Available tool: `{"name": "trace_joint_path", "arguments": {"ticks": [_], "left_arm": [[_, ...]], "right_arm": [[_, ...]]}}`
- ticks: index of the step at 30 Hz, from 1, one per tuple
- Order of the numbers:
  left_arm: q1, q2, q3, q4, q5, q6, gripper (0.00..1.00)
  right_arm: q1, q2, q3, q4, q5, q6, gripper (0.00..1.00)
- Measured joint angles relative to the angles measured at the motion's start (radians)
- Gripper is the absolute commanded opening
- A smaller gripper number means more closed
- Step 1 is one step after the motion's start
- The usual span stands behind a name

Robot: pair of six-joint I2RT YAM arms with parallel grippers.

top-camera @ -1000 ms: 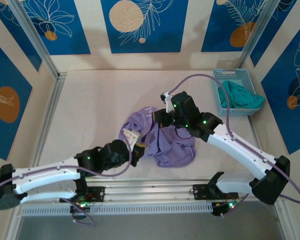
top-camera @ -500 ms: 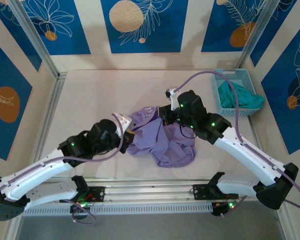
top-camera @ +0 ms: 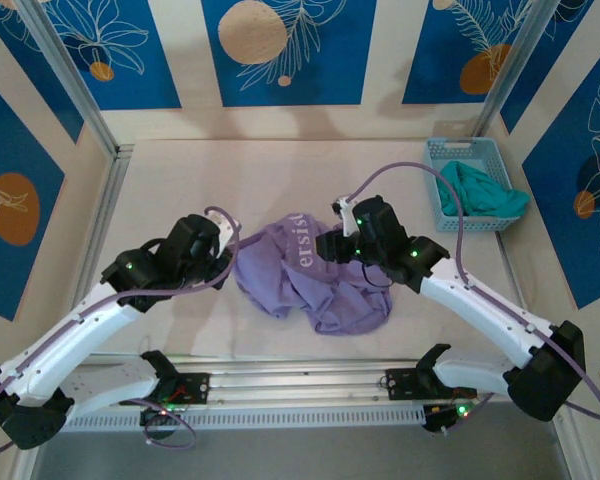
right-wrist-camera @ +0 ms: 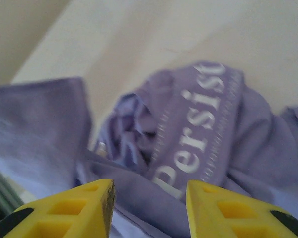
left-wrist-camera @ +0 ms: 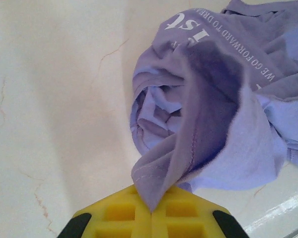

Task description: Fold the inside-out t-shirt

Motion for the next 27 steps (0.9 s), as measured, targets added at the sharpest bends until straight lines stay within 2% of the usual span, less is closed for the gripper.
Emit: {"name": "trace_joint_path", "arguments": {"ticks": [5,7,17,27], "left_arm": [[0.021,-0.003,0.000,-0.004,-0.021,0.037,0.00],[0.024,-0.006,0.000,-0.003,-0.027,0.045,0.00],[0.029,-0.018,-0.017,0.010,-0.045,0.071,0.00],[0.029,-0.034,-0.051,0.032,-0.045,0.071,0.00]], "right_arm": [[-0.127,0.042,-0.075,-0.030,0.014,0.035,0.46],[-0.143,0.083,-0.089,-0.031,0.017,0.043,0.47],[-0.113,0.348,-0.083,0.011,-0.014,0.055,0.53],[-0.050,0.425,0.019,0.092,0.000,0.055,0.54]]}}
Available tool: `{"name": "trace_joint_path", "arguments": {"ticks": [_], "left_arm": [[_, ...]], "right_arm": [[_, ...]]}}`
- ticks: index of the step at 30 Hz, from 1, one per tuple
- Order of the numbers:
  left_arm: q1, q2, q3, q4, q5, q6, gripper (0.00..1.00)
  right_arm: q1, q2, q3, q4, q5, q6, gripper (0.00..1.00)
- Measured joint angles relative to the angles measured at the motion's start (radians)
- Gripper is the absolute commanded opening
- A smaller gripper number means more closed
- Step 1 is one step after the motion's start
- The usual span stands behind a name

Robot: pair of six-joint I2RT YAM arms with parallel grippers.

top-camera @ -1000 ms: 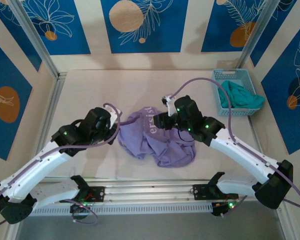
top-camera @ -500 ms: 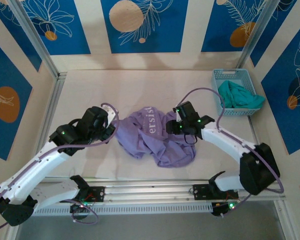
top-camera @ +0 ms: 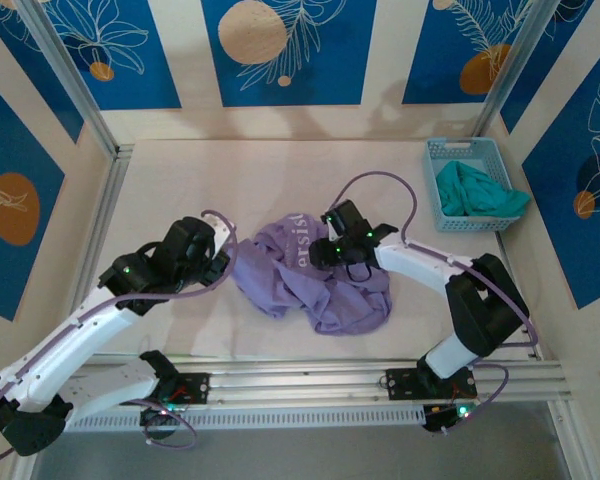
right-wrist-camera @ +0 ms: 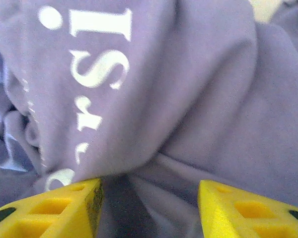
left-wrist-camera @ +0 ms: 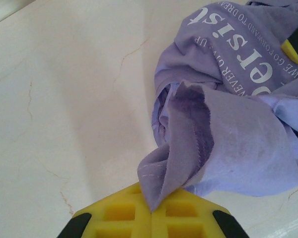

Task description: Fold the inside-out t-shirt

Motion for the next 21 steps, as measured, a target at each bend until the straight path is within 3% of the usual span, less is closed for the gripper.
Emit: {"name": "trace_joint_path", "arguments": {"ticks": [3,7,9,13,17,21], "left_arm": [[0.001,0.000,-0.010,0.010,0.001,0.000,0.00],[0.002,0.000,-0.014,0.022,0.002,-0.002,0.00],[0.006,0.000,-0.014,0.032,-0.001,-0.008,0.00],[0.079,0.015,0.019,0.052,-0.019,-0.029,0.00],[0.213,0.061,0.207,0.081,-0.020,-0.051,0.00],[0.225,0.020,0.340,0.204,0.143,-0.075,0.00]], "right_arm": [[0.004,0.060,0.035,0.026,0.003,-0.002,0.50],[-0.002,0.187,0.114,0.039,0.006,-0.029,0.11],[-0.011,0.220,0.154,0.037,0.005,-0.050,0.02],[-0.067,0.224,0.317,0.011,-0.024,-0.092,0.00],[-0.138,0.220,0.600,-0.009,-0.080,-0.115,0.00],[-0.179,0.122,0.708,-0.005,-0.141,-0.127,0.00]]}}
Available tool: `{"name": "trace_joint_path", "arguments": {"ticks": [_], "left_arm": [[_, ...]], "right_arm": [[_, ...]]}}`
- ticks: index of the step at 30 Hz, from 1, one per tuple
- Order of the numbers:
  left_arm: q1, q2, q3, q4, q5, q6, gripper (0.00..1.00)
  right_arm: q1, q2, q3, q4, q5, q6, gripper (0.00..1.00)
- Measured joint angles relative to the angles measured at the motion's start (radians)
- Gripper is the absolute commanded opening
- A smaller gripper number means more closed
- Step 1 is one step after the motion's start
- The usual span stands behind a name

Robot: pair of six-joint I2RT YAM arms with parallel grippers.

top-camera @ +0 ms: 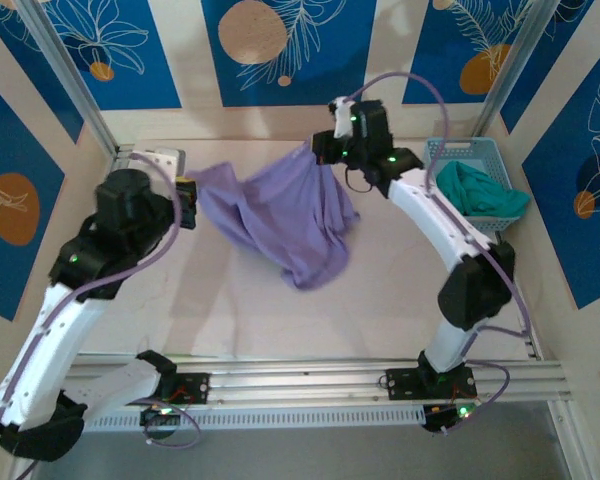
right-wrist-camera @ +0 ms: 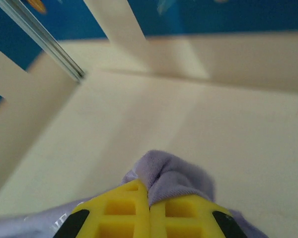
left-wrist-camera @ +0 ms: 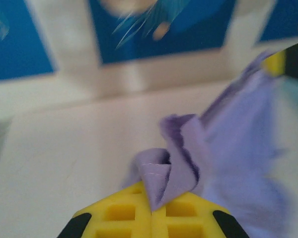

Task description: Fold the inside-out t-shirt

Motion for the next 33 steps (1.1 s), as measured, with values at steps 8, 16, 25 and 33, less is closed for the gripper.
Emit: {"name": "trace_joint_path", "arguments": {"ticks": [8,16,25,33], "left_arm": [[-0.196,-0.071,-0.457,0.299,0.439,-0.139,0.35],[-0.215,0.141,-0.636,0.281,0.436,-0.248,0.70],[-0.007,0.549,-0.338,0.451,0.243,-0.278,0.73],[0.076,1.024,0.037,0.472,0.267,-0.272,0.73]], "right_arm": [[0.016,-0.456,-0.500,0.050,-0.106,0.040,0.18],[-0.040,-0.410,-0.869,-0.111,-0.029,0.119,0.48],[-0.037,-0.085,-0.541,0.030,0.011,0.123,0.52],[-0.053,0.154,-0.308,-0.019,0.071,0.095,0.54]]}}
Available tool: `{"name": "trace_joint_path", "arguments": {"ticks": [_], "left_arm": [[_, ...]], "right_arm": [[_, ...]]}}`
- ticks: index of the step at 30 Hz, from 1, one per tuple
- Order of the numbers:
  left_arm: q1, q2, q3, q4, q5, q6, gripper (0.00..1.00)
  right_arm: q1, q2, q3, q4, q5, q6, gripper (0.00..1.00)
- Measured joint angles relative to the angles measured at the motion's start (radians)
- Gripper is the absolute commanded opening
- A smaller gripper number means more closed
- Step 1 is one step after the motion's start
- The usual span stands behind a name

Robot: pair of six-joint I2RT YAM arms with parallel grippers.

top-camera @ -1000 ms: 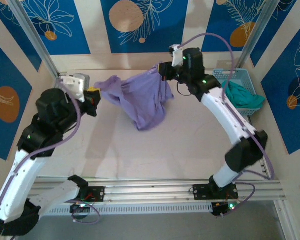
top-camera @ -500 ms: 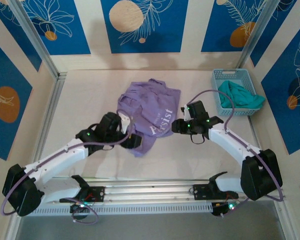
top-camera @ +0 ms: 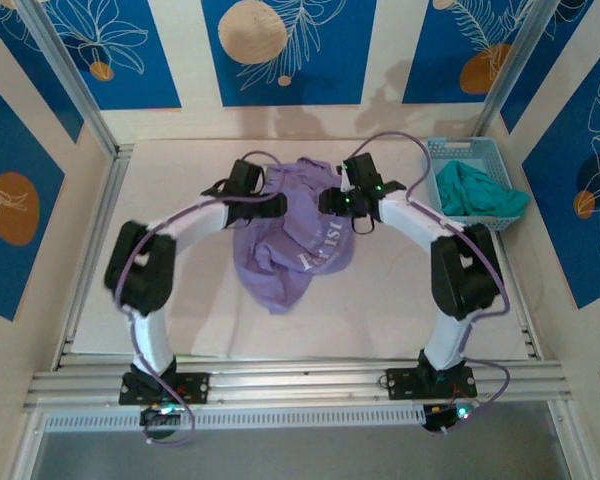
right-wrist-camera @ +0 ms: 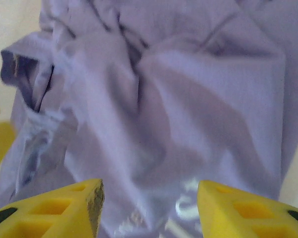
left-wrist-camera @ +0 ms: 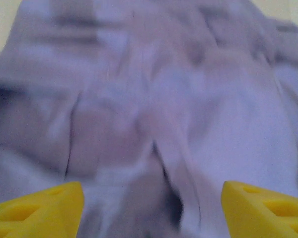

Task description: Fold the inside-out t-shirt

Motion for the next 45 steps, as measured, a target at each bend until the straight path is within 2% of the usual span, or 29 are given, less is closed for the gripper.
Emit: {"name": "trace_joint_path", "arguments": {"ticks": [2,6,9,12,13,17,18,20,22,25,28,33,38,43,45], "left_arm": [[0.020,0.112,0.092,0.020,0.030,-0.008,0.72],[0.036,0.224,0.151,0.026,0.085,-0.036,0.66],[0.037,0.271,0.219,0.028,0.119,-0.057,0.57],[0.036,0.304,0.272,0.040,0.156,-0.077,0.43],[0.036,0.314,0.282,0.045,0.166,-0.083,0.36],[0.036,0.340,0.295,0.054,0.200,-0.096,0.03],[0.037,0.340,0.295,0.054,0.205,-0.096,0.00],[0.038,0.340,0.296,0.060,0.214,-0.084,0.00],[0.042,0.338,0.295,0.066,0.221,-0.080,0.00],[0.047,0.301,0.258,0.081,0.230,-0.074,0.00],[0.055,0.182,0.153,0.095,0.239,-0.062,0.00],[0.067,-0.140,-0.071,0.138,0.258,-0.027,0.00],[0.066,-0.550,-0.424,0.192,0.296,-0.023,0.00],[0.051,-0.848,-0.826,0.174,0.313,-0.067,0.00],[0.040,-0.905,-0.938,0.150,0.318,-0.089,0.00]], "right_arm": [[-0.018,0.089,0.096,-0.020,0.002,-0.011,0.54],[-0.037,0.225,0.247,-0.084,0.012,-0.032,0.55],[-0.046,0.334,0.375,-0.143,0.029,-0.051,0.55],[-0.045,0.425,0.486,-0.202,0.042,-0.076,0.53],[-0.044,0.453,0.521,-0.221,0.046,-0.087,0.48],[-0.043,0.517,0.605,-0.276,0.060,-0.124,0.14],[-0.043,0.518,0.606,-0.282,0.063,-0.134,0.09],[-0.043,0.513,0.605,-0.291,0.072,-0.149,0.02],[-0.043,0.490,0.588,-0.286,0.083,-0.158,0.00],[-0.043,0.383,0.489,-0.269,0.092,-0.175,0.00],[-0.044,0.208,0.367,-0.245,0.095,-0.182,0.00],[-0.045,-0.166,0.110,-0.175,0.109,-0.171,0.00],[-0.043,-0.595,-0.299,-0.141,0.130,-0.093,0.01],[-0.005,-0.898,-0.663,-0.172,0.108,0.023,0.32],[0.035,-0.945,-0.739,-0.161,0.079,0.040,0.38]]}}
